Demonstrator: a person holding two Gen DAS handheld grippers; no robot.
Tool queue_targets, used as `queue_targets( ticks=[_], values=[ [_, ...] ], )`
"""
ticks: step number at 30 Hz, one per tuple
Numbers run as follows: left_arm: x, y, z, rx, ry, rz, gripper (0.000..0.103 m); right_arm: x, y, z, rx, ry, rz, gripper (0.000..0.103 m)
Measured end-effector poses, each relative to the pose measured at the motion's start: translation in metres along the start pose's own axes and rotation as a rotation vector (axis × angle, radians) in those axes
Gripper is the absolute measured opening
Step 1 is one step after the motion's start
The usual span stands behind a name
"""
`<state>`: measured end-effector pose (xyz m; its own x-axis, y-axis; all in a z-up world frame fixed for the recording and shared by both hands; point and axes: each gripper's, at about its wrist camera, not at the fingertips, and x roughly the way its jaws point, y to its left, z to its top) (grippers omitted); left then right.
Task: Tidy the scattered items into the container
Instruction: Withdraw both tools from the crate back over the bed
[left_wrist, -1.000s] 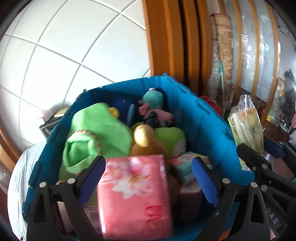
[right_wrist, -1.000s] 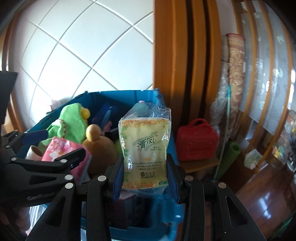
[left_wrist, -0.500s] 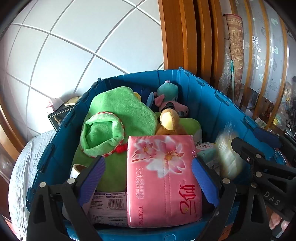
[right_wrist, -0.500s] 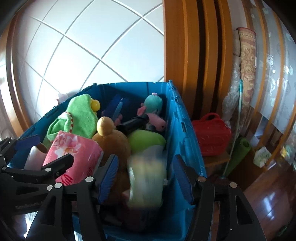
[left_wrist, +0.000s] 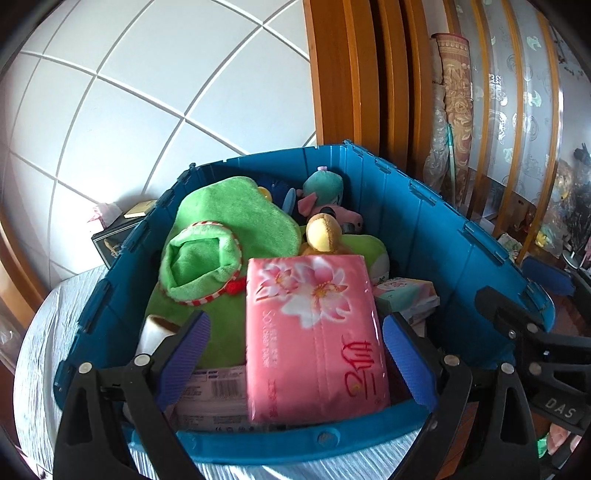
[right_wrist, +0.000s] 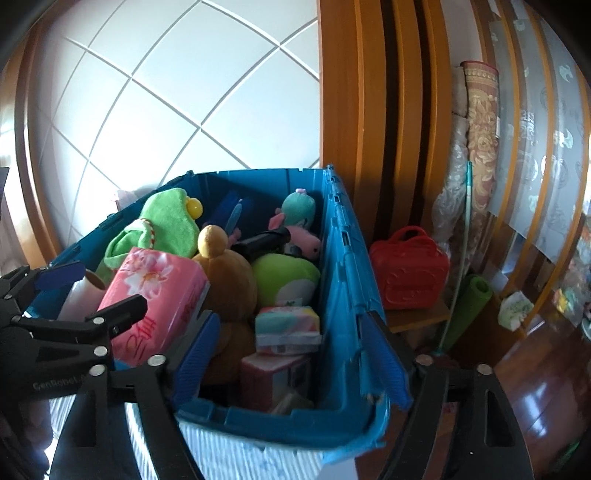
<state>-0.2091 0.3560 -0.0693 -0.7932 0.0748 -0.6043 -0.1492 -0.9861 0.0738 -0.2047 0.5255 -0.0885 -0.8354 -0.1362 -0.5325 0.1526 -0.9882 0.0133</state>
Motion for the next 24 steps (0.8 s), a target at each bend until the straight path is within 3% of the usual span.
queue_targets(
  ticks=[6, 9, 12, 17, 24],
  values=[
    [-0.032, 0.015, -0.015, -0.006, -0.036, 0.001, 0.097, -0.028, 0.013, -0.007, 0.000, -0.034, 0.024, 0.092],
    [-0.051, 0.030, -0.024, -0.017, -0.060, 0.000, 0.102, -0.040, 0.030, -0.010, -0.011, -0.046, 0.028, 0.103],
    [-0.069, 0.049, -0.034, -0.026, -0.081, -0.002, 0.102, -0.051, 0.052, -0.012, -0.018, -0.058, 0.031, 0.103],
    [-0.099, 0.097, -0.058, -0.045, -0.107, 0.006, 0.103, -0.072, 0.103, -0.016, -0.020, -0.092, 0.037, 0.103],
    [-0.145, 0.191, -0.109, -0.100, -0.108, 0.048, 0.103, -0.100, 0.209, -0.030, -0.058, -0.094, 0.068, 0.103]
  ],
)
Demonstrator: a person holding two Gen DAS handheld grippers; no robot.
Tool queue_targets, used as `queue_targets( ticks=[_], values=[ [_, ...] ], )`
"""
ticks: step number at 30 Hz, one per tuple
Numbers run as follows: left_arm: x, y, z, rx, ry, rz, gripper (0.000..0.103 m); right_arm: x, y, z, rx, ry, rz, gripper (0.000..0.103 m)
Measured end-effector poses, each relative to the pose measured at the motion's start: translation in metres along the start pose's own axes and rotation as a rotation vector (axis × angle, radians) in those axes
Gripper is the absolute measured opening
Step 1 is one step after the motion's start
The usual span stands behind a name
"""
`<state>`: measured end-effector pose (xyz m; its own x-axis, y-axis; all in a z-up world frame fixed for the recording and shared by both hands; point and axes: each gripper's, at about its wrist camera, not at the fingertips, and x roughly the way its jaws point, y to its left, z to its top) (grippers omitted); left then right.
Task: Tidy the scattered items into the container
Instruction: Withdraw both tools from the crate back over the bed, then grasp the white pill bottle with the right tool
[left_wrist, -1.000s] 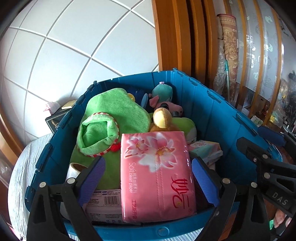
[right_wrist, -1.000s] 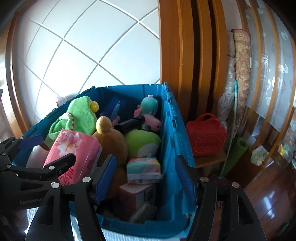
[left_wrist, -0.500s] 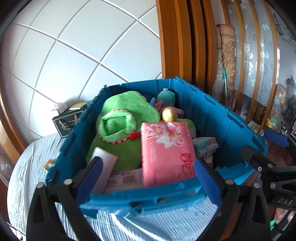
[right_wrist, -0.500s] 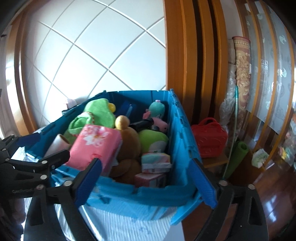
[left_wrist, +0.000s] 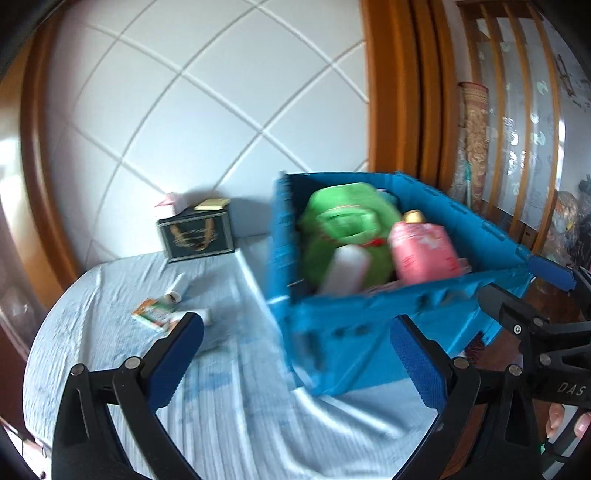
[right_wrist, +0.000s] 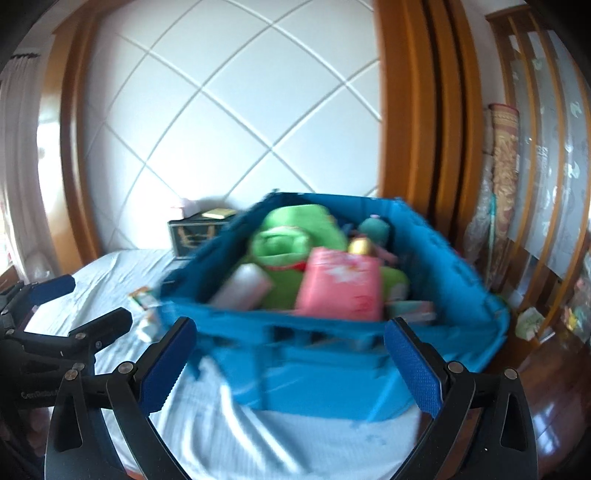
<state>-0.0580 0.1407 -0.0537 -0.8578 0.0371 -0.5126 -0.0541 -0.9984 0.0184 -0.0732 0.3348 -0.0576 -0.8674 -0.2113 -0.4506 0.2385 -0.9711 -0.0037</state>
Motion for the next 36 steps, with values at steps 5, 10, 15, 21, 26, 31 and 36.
queue_targets(
  ticks=[5, 10, 15, 21, 26, 31, 36],
  values=[
    [-0.022, 0.071, -0.028, -0.036, 0.034, 0.048, 0.103, -0.007, 0.077, -0.008, -0.022, 0.014, 0.063, 0.103],
    [-0.029, 0.127, -0.048, -0.095, 0.067, 0.103, 0.103, 0.005, 0.139, -0.009, -0.078, 0.049, 0.126, 0.103],
    [-0.016, 0.178, -0.062, -0.163, 0.105, 0.167, 0.103, 0.033, 0.182, -0.006, -0.128, 0.078, 0.193, 0.103],
    [0.028, 0.238, -0.073, -0.236, 0.197, 0.264, 0.103, 0.090, 0.216, -0.003, -0.140, 0.119, 0.287, 0.103],
    [0.085, 0.277, -0.071, -0.260, 0.283, 0.353, 0.103, 0.155, 0.237, 0.001, -0.140, 0.163, 0.367, 0.103],
    [0.144, 0.297, -0.077, -0.265, 0.376, 0.386, 0.103, 0.234, 0.243, -0.011, -0.123, 0.293, 0.376, 0.103],
    [0.185, 0.314, -0.087, -0.290, 0.458, 0.378, 0.103, 0.288, 0.244, -0.024, -0.109, 0.396, 0.365, 0.103]
  ],
)
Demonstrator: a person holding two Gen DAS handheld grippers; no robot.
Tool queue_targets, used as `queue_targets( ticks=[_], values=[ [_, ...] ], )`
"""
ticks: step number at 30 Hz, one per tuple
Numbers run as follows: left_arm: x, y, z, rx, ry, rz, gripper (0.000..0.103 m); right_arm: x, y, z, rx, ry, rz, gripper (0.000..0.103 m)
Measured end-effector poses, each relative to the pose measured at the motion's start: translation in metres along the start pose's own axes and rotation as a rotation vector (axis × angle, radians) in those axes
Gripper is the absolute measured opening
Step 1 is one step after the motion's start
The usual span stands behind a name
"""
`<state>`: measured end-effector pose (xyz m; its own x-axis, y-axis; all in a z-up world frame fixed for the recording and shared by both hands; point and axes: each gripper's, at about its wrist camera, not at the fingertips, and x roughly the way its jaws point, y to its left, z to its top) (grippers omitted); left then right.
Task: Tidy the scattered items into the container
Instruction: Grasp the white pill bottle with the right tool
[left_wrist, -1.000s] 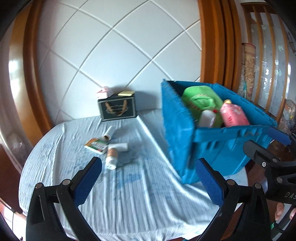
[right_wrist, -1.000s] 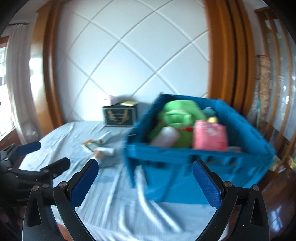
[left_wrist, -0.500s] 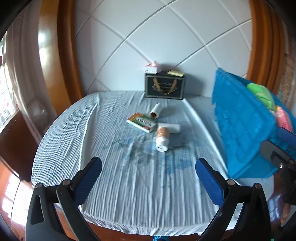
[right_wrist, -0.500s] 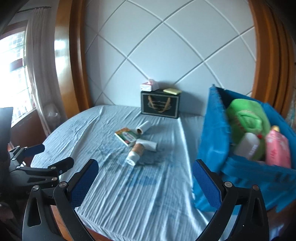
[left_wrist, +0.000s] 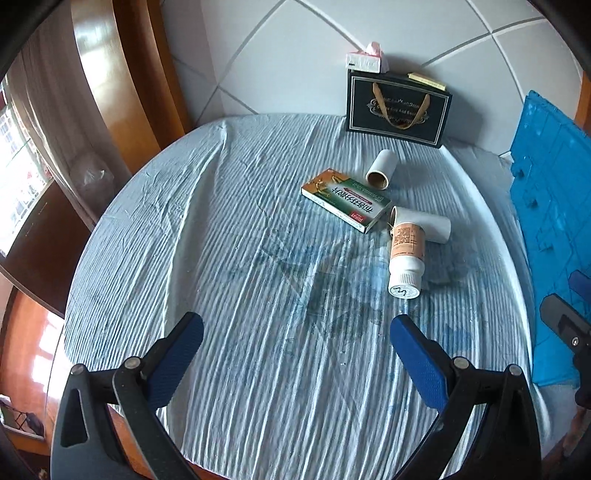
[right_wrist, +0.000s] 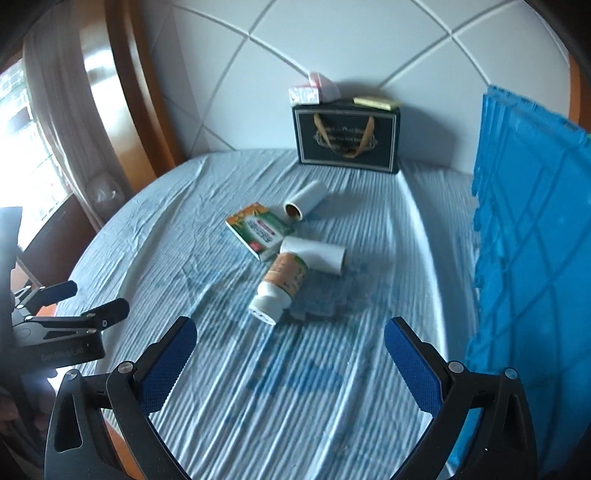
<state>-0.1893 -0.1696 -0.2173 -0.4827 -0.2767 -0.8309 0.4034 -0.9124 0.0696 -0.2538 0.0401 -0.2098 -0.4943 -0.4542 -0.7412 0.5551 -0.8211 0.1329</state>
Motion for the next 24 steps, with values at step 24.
queue_targets(
  ticks=[24],
  values=[
    [0.164, 0.026, 0.078, 0.276, 0.094, -0.225, 0.103, 0.185, 0.025, 0.038, 0.313, 0.214, -0.242, 0.080]
  ],
)
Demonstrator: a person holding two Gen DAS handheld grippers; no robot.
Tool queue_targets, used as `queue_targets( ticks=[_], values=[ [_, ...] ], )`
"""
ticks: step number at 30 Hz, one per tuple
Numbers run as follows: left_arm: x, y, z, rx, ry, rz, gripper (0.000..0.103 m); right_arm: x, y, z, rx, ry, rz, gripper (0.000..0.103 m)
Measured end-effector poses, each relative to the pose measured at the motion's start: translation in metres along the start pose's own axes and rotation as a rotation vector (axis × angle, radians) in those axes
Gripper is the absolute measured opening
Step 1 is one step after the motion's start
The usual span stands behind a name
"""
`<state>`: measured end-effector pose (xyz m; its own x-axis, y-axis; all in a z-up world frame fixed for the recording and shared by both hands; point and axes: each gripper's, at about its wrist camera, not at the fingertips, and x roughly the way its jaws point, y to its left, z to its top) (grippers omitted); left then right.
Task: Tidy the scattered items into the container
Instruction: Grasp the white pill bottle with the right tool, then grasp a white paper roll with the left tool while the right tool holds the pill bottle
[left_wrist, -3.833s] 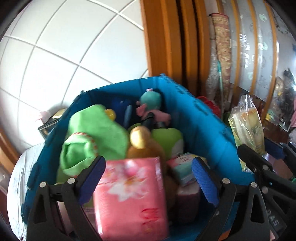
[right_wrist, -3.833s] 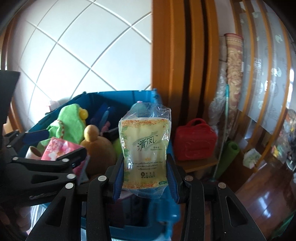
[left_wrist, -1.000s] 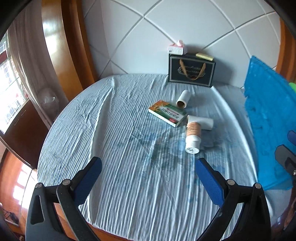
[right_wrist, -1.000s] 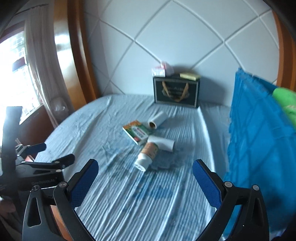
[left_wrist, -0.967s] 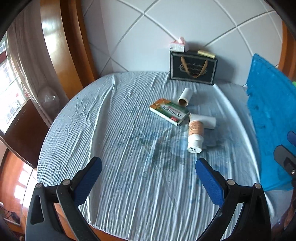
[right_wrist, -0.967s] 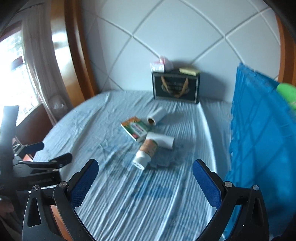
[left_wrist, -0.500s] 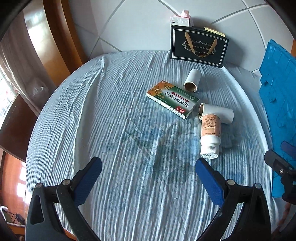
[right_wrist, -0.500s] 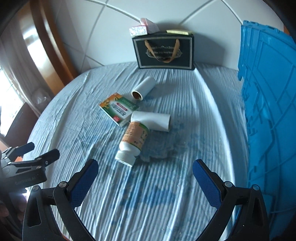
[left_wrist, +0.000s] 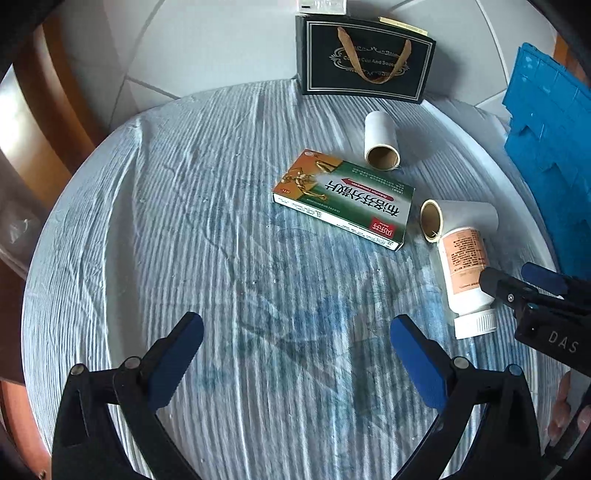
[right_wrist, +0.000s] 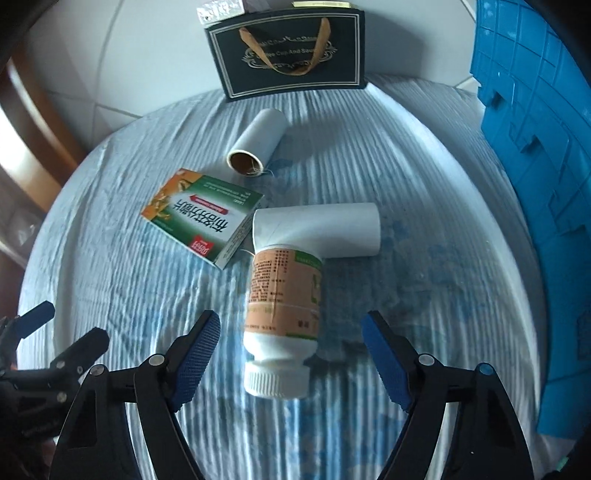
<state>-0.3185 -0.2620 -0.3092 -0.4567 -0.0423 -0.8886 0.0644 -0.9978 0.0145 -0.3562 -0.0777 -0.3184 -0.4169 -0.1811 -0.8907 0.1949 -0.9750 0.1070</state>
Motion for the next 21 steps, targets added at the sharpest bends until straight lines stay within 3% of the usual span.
queue_targets(
  ticks=[3, 5, 6, 12, 21],
  values=[
    [0.018, 0.001, 0.006, 0.035, 0.009, -0.040, 0.103, 0.016, 0.008, 0.002, 0.021, 0.012, -0.031, 0.079],
    [0.028, 0.000, 0.011, 0.056, 0.015, -0.065, 0.103, 0.027, 0.013, 0.001, 0.024, 0.024, -0.061, 0.068],
    [0.033, -0.002, 0.013, 0.069, 0.019, -0.076, 0.103, 0.033, 0.014, 0.000, 0.030, 0.036, -0.072, 0.053],
    [0.041, -0.020, 0.032, 0.129, 0.006, -0.137, 0.102, 0.020, 0.005, -0.002, 0.063, 0.011, -0.093, 0.052],
    [0.028, -0.090, 0.061, 0.146, -0.022, -0.211, 0.103, -0.032, -0.058, 0.004, 0.106, -0.057, -0.174, 0.052]
  ],
)
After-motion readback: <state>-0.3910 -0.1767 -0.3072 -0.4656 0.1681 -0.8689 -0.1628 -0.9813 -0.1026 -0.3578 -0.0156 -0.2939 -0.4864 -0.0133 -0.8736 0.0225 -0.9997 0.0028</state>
